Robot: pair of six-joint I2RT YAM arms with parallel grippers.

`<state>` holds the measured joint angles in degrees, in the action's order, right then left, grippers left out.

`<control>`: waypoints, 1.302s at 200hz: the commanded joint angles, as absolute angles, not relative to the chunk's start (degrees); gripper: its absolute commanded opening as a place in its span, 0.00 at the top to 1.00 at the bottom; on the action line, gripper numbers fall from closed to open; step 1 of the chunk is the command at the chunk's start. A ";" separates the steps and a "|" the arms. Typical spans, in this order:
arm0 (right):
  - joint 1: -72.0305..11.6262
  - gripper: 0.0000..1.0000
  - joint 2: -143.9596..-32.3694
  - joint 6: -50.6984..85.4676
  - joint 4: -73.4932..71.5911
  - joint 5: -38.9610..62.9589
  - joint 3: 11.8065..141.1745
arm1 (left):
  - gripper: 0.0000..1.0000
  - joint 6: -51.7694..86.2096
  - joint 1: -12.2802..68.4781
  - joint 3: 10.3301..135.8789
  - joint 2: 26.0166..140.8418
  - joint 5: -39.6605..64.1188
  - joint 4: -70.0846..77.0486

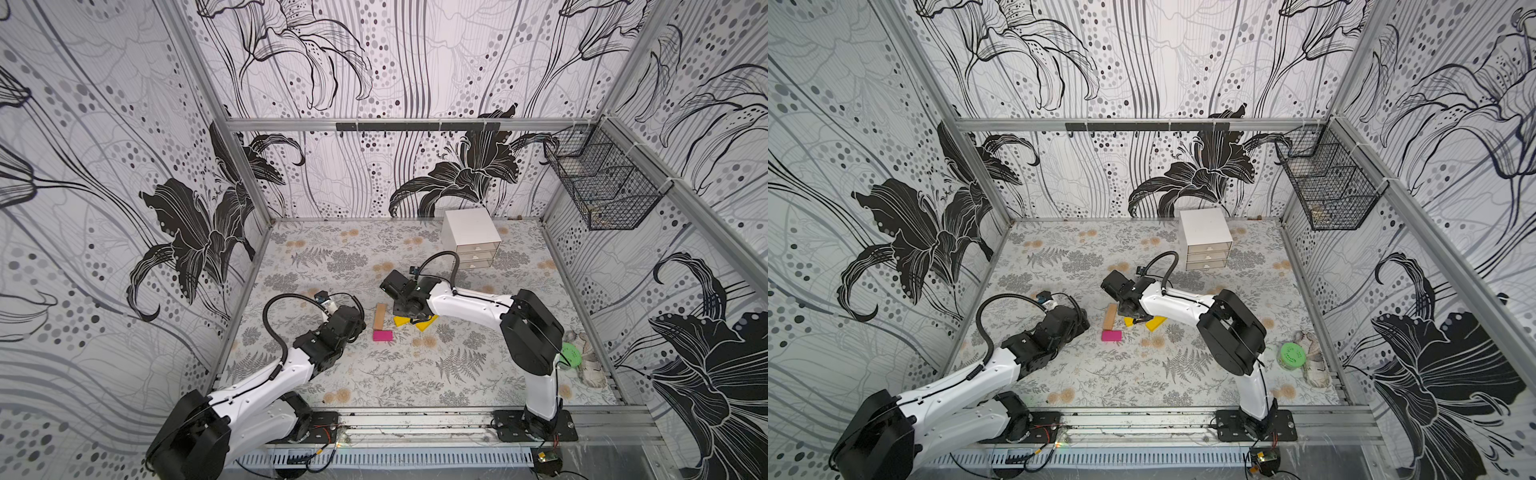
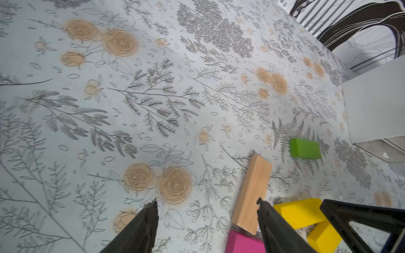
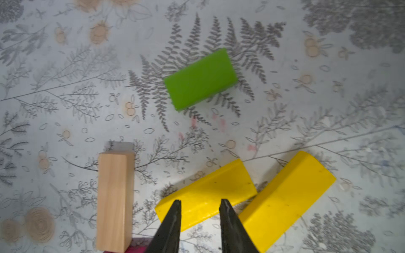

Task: Assemble the letter h with building blocks
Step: Move the building block to the center of the board.

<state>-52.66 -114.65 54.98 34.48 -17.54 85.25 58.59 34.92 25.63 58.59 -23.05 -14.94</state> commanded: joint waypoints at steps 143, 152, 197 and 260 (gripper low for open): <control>-53.36 0.65 -113.98 53.50 32.62 -17.56 74.38 | 0.27 59.94 32.78 23.72 61.34 -20.57 -11.37; -53.40 0.65 -113.03 53.61 33.16 -18.50 73.23 | 0.28 59.92 32.78 24.09 62.14 -20.23 -10.97; -53.27 0.65 -109.61 53.77 35.49 -21.59 69.29 | 0.38 58.16 32.74 25.90 65.47 -16.92 -8.59; -51.68 0.58 -103.88 52.01 30.53 -20.72 62.25 | 0.34 54.85 33.39 29.80 72.96 -9.02 -0.38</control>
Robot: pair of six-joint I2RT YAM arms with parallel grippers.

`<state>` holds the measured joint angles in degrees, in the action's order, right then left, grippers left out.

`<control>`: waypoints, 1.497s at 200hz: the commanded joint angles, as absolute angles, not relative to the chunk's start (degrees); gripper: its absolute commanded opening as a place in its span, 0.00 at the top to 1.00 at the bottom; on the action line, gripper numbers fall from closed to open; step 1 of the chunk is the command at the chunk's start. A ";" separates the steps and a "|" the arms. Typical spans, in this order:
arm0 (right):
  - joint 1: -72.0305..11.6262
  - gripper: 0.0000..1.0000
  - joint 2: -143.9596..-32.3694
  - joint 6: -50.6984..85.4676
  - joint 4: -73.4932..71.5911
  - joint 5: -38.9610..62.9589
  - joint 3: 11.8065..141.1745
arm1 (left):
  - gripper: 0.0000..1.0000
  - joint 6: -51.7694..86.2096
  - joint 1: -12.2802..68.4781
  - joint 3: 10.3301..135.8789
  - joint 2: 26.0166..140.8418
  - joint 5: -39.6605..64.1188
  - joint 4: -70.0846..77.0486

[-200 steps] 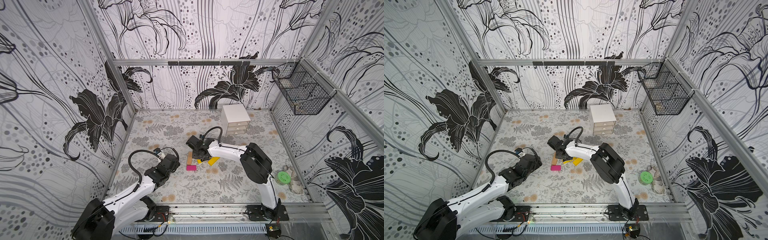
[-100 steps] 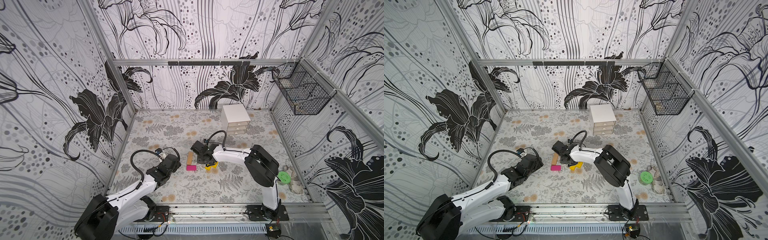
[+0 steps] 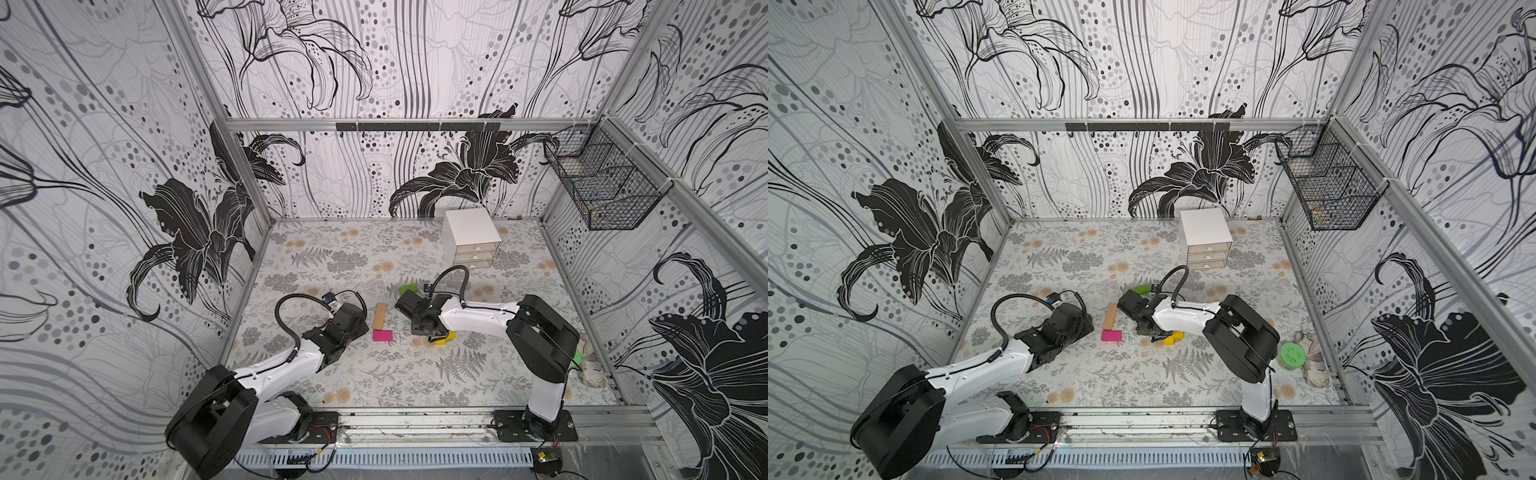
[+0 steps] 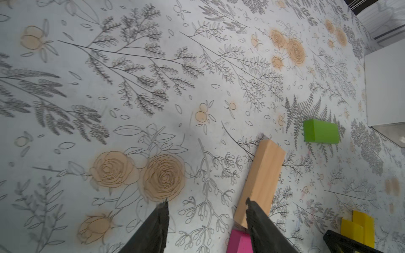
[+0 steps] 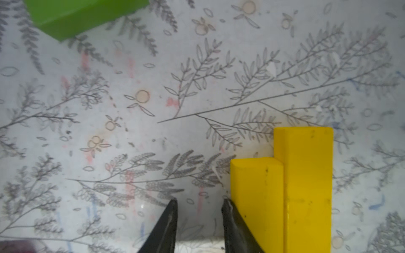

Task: Assemble the letter h with building blocks
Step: Move the building block to the center of the board, then adjust the building block at the center of the board.

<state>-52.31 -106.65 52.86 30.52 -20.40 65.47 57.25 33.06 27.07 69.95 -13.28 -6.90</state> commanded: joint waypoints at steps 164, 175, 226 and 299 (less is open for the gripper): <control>-51.68 0.41 -80.63 48.82 31.27 -18.88 57.80 | 0.27 55.08 37.30 47.28 94.30 -14.32 -15.40; -51.67 0.41 -80.38 48.87 31.54 -18.98 57.72 | 0.29 55.45 37.54 47.67 94.84 -14.23 -15.72; -51.68 0.41 -80.51 49.35 30.92 -18.07 57.21 | 0.35 58.49 38.13 49.22 96.66 -14.63 -17.48; -51.67 0.41 -80.86 49.61 30.85 -18.02 56.18 | 0.45 61.70 38.31 49.56 97.76 -15.19 -19.05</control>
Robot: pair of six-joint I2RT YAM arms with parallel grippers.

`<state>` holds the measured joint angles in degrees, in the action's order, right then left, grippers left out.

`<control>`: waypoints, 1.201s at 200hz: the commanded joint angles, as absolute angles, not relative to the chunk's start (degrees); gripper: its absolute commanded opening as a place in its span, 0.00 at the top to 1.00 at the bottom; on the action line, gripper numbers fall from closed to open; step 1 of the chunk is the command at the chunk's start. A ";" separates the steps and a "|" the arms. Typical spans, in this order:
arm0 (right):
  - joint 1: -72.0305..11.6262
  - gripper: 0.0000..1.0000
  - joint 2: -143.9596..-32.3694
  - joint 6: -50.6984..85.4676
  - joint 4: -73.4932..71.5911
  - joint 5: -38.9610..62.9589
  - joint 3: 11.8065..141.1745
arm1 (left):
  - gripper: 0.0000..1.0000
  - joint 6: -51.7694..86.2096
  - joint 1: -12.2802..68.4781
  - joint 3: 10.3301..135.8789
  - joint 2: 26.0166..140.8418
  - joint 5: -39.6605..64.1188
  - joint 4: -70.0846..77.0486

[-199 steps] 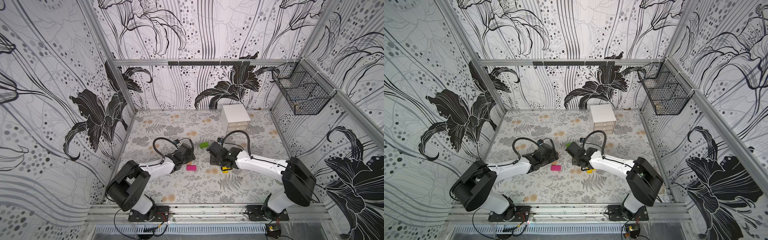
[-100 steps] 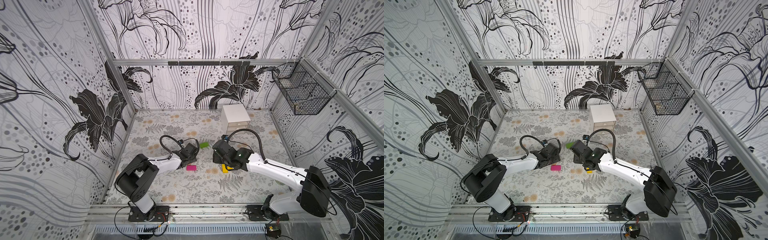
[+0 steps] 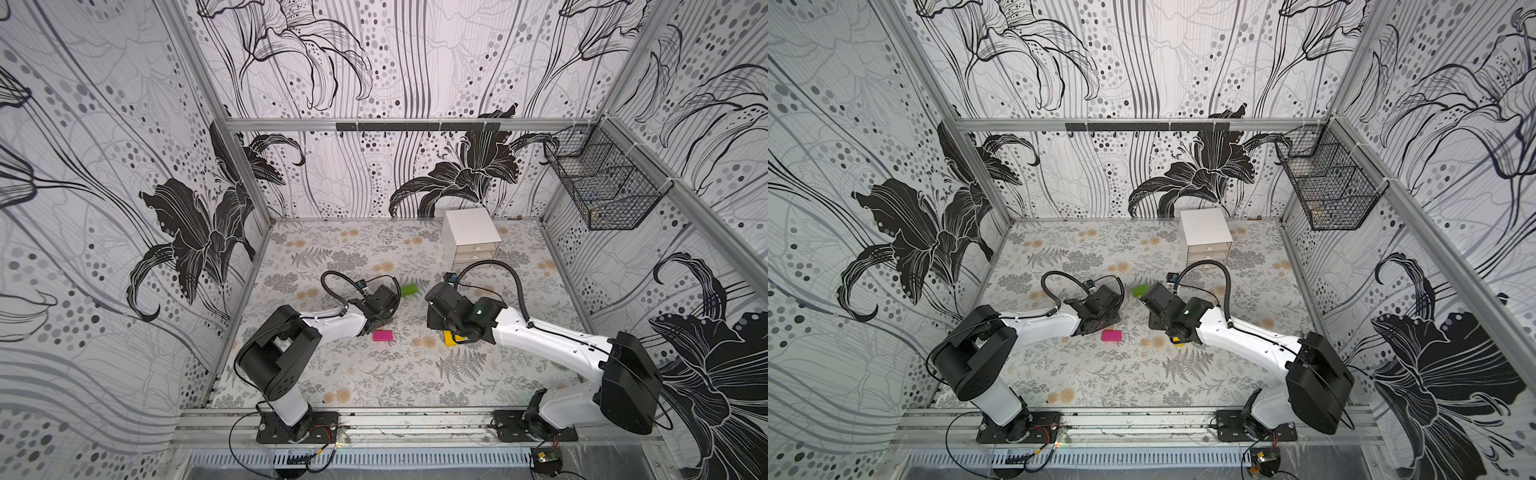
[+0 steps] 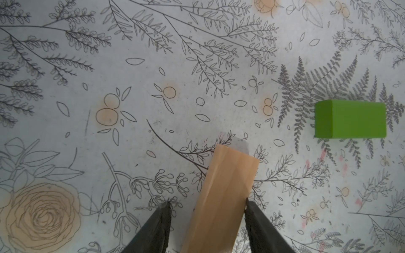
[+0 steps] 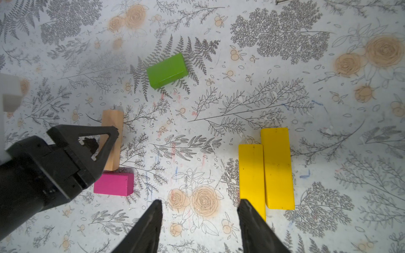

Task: Assemble the letter h with building blocks
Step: Adjust the building block at the center of the board.

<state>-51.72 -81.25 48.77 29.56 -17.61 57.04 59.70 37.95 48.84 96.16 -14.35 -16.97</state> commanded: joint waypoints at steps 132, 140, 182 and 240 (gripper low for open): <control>-51.69 0.41 -79.72 50.69 29.97 -18.11 54.11 | 0.53 56.10 39.16 52.47 99.91 -20.89 -24.82; -51.70 0.41 -79.72 50.76 29.95 -18.10 54.12 | 0.55 55.53 39.18 52.56 100.09 -21.15 -24.85; -51.73 0.41 -79.45 51.32 29.44 -17.93 53.38 | 0.64 51.63 39.13 53.76 100.98 -22.24 -24.87; -51.72 0.41 -79.43 51.65 29.19 -17.95 52.82 | 0.69 50.65 39.17 53.88 101.52 -19.26 -22.94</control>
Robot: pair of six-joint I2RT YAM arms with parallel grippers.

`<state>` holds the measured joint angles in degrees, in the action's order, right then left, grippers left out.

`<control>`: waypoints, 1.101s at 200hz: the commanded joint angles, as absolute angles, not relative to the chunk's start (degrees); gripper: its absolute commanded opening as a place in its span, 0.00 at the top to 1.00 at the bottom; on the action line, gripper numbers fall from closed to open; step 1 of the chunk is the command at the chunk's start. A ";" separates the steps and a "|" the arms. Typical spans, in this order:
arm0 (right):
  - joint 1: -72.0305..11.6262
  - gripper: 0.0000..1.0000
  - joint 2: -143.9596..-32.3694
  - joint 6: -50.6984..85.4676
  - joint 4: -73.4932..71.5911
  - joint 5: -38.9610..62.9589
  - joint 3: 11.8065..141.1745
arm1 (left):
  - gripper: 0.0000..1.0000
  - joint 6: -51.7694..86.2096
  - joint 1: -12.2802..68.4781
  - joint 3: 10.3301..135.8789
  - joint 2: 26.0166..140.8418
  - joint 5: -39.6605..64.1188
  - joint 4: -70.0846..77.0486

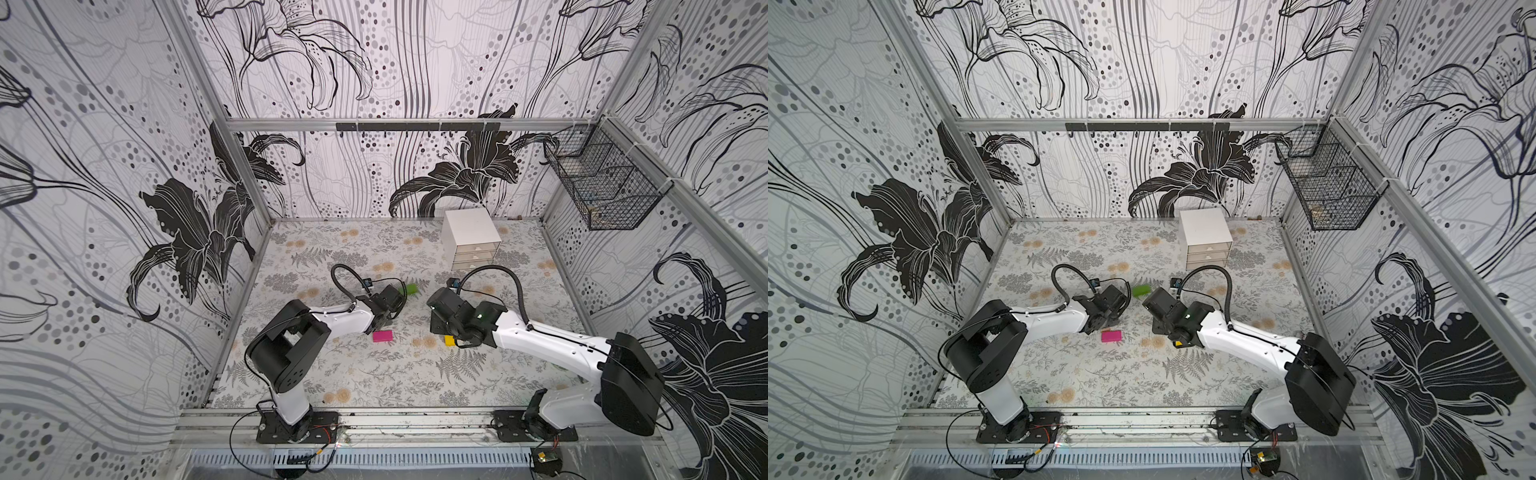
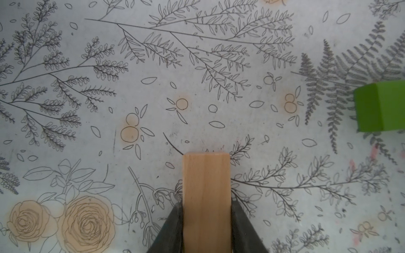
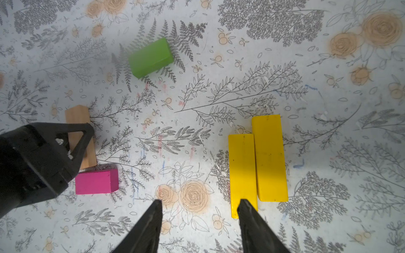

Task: Assemble the letter h with building blocks
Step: Adjust the building block at the center of the board.

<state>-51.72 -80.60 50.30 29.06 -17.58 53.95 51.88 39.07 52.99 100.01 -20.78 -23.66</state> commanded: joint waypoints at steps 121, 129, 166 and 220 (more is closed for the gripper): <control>-51.72 0.41 -79.19 52.01 28.56 -17.84 51.83 | 0.83 46.39 39.38 54.77 102.92 -18.16 -23.60; -51.66 0.41 -79.32 51.96 28.58 -17.83 51.92 | 0.84 45.91 39.55 55.08 102.79 -18.36 -24.13; -51.67 0.41 -79.54 51.99 28.74 -17.75 52.29 | 0.87 44.47 39.99 56.10 102.75 -20.02 -26.29; -51.71 0.41 -79.37 52.05 29.09 -17.93 52.57 | 0.92 44.80 40.05 55.16 102.92 -18.94 -25.62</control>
